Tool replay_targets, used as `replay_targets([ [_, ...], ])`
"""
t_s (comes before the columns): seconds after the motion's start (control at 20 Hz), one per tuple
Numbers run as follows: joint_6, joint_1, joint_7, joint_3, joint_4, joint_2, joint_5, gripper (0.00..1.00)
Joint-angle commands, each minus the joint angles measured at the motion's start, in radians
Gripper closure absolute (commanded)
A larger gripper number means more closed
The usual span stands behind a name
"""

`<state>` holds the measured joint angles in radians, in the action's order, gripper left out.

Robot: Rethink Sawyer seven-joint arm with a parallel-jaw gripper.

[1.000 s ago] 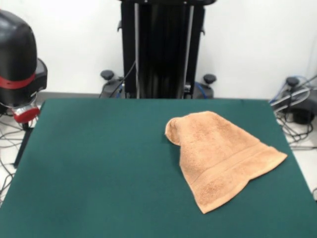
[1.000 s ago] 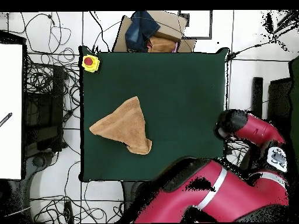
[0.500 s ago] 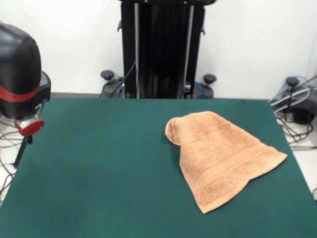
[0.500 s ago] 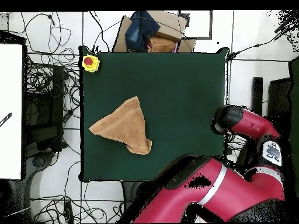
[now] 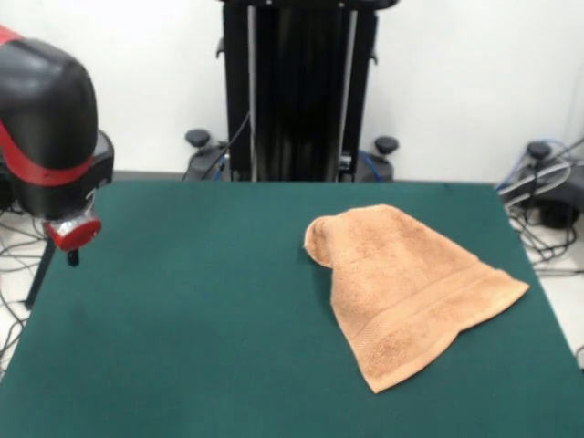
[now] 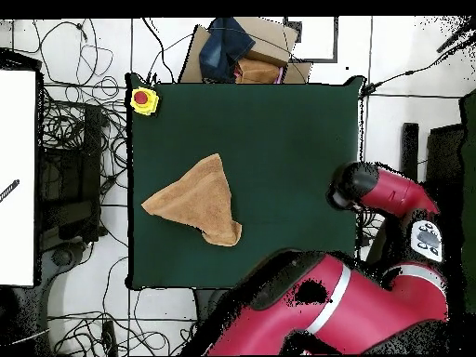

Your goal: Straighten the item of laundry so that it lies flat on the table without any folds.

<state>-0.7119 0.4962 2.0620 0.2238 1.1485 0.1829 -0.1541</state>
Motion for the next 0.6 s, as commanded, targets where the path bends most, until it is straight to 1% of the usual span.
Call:
replay_targets([
  [0.05,-0.176,-0.045,-0.037,-0.08,0.215,0.187,0.024,0.0],
  [0.25,-0.172,-0.039,-0.027,-0.096,0.223,0.19,0.022,0.0],
  [0.6,-0.139,-0.05,0.022,-0.127,0.272,0.198,0.036,0.0],
])
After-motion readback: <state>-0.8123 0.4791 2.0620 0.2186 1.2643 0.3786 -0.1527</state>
